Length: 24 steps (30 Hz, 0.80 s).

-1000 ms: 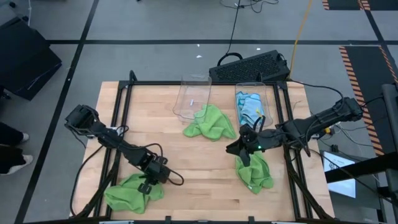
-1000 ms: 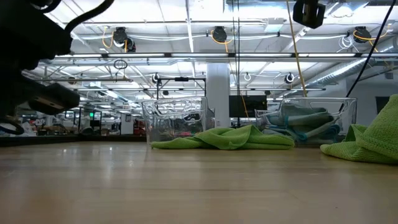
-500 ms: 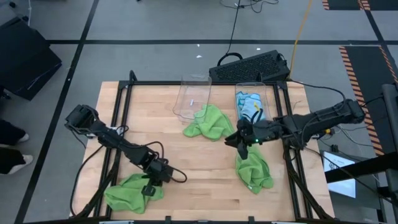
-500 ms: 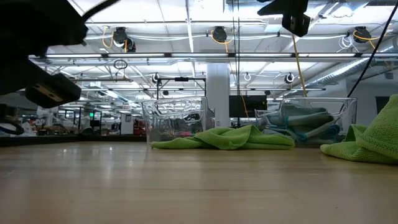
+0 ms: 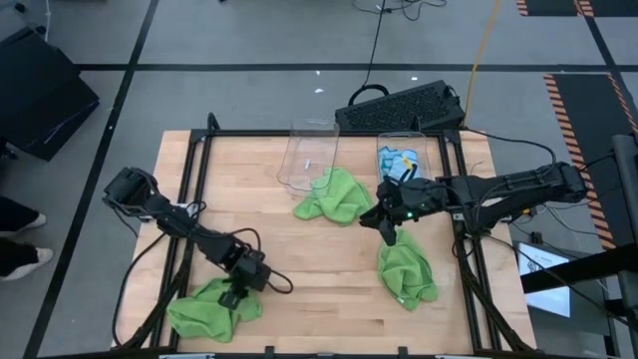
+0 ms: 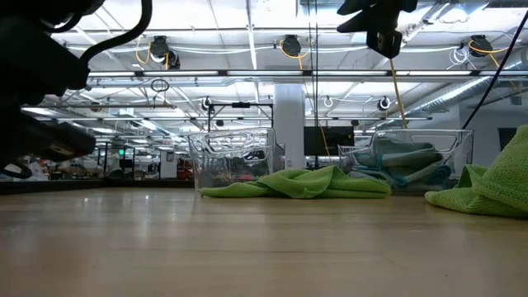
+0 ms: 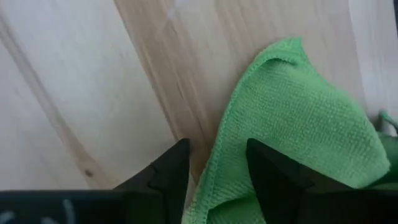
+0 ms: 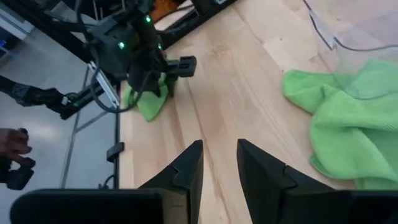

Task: Fold microfiber towels
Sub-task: Fold the bottom left green microfiber towel

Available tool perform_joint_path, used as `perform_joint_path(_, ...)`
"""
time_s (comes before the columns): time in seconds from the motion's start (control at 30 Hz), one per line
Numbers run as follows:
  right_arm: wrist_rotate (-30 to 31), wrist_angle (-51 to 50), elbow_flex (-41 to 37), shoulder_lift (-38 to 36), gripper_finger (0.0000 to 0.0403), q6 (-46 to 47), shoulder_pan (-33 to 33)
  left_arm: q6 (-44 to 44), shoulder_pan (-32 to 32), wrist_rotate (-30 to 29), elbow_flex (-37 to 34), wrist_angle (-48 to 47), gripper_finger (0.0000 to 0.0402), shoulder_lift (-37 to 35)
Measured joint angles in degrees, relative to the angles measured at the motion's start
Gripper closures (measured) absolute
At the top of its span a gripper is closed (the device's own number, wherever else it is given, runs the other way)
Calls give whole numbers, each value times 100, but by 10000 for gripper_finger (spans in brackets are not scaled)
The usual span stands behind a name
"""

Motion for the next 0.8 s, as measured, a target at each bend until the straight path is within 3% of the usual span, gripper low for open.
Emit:
perform_joint_path(0.3, -8, -556, -2, -62, 312, -99, -6, 368, 66, -40, -142, 42, 390, -3)
perform_joint_path(0.53, 27, -596, -2, -66, 312, -458, -69, -309, 307, -425, 217, -325, 398, -53)
perform_joint_path(0.8, 40, -625, -2, -66, 312, -535, -572, -1136, 626, -2039, 1580, -992, 400, -488)
